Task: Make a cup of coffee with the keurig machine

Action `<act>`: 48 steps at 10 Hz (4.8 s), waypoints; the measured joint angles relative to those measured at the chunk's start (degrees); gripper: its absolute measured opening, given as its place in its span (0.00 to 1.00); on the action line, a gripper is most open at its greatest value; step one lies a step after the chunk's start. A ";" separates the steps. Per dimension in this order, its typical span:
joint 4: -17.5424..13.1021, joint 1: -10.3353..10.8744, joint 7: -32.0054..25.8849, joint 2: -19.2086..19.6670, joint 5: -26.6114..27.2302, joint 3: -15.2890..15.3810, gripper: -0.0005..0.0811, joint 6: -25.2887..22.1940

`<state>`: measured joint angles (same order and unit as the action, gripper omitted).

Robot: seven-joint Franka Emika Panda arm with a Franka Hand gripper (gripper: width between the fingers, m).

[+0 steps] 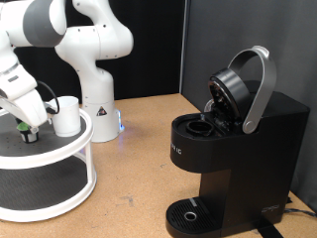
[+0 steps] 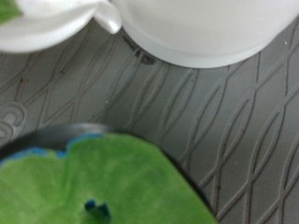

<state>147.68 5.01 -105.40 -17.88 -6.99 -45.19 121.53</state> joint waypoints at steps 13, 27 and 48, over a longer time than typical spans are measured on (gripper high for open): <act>-7.89 0.07 -0.59 -1.64 8.38 -0.42 0.59 -9.20; -19.46 8.11 11.30 4.39 32.41 4.71 0.59 -22.10; -25.46 10.62 36.49 5.55 48.80 18.42 0.59 -23.54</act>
<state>122.22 15.63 -68.91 -12.33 41.80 -26.77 97.99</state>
